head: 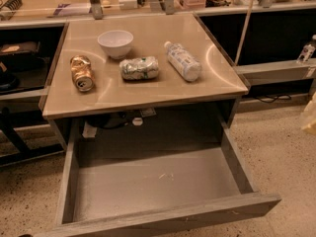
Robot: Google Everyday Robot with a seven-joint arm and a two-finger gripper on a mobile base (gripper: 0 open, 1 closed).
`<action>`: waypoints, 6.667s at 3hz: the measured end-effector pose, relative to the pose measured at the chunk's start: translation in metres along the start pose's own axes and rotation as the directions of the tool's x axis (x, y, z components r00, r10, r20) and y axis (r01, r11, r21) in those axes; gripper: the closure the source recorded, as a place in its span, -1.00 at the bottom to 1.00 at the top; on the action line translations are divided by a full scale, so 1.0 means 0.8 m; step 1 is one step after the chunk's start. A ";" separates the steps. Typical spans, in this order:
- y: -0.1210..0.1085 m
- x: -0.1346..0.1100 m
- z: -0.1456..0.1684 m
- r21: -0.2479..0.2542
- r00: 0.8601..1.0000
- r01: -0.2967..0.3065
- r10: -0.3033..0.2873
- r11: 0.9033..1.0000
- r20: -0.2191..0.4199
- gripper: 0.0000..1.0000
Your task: Close top drawer
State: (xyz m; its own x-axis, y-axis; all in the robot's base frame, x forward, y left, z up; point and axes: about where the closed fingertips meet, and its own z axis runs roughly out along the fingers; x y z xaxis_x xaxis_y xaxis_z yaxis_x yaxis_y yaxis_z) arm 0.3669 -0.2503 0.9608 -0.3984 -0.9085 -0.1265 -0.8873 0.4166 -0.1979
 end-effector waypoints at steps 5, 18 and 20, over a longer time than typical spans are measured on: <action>0.129 0.038 0.177 -0.313 0.991 -0.135 0.126 0.940 -0.050 1.00; 0.124 -0.026 0.372 -0.342 0.976 -0.175 0.208 0.923 0.064 1.00; 0.093 -0.030 0.359 -0.292 0.965 -0.203 0.241 0.935 0.101 1.00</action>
Offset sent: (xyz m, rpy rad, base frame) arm -0.0246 -0.0037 -0.0335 0.0259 0.0909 -0.0400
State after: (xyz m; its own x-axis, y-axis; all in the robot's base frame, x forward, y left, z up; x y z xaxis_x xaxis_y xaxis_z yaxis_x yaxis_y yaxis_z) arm 0.3773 -0.1878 0.6702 -0.5747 -0.7732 -0.2682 -0.8165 0.5638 0.1242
